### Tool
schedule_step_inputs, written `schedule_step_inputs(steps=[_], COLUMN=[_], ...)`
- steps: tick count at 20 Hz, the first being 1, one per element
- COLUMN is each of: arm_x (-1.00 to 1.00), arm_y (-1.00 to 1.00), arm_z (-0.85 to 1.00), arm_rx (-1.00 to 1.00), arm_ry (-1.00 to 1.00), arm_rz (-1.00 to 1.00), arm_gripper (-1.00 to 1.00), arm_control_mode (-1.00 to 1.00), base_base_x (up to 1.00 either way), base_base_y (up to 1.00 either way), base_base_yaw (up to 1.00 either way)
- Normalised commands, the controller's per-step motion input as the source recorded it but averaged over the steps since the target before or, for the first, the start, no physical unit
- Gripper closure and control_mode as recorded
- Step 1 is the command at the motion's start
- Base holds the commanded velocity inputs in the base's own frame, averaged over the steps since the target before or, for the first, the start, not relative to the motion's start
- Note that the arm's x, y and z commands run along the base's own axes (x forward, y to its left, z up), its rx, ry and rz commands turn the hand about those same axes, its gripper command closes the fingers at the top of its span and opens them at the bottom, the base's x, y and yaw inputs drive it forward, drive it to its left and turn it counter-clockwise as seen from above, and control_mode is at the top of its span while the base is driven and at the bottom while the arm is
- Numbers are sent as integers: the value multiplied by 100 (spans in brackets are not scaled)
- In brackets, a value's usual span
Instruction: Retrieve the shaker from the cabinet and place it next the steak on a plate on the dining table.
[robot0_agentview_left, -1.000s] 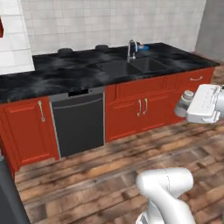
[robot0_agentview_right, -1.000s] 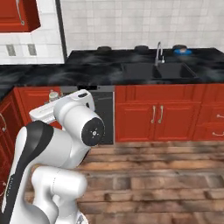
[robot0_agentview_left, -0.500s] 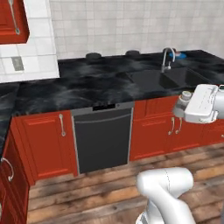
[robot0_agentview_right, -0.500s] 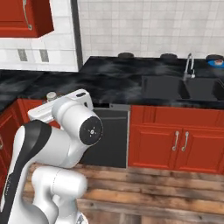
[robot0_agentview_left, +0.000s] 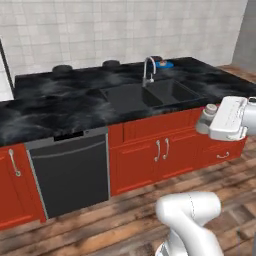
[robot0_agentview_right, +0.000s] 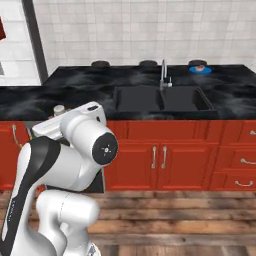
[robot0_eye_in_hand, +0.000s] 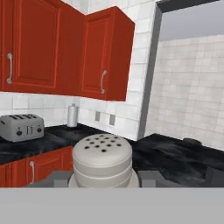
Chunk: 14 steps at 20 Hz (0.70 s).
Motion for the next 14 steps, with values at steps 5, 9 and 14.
schedule_step_inputs(steps=[5, 9, 14], arm_x=[0, 0, 0], arm_y=[0, 0, 0], arm_z=[0, 0, 0], arm_rx=[0, 0, 0], arm_ry=[0, 0, 0], arm_rz=[0, 0, 0], arm_gripper=[100, 100, 100], arm_control_mode=[100, 100, 100], base_base_x=[59, 67, 71], base_base_y=[-45, -32, -26], base_base_yaw=[-55, -54, -49])
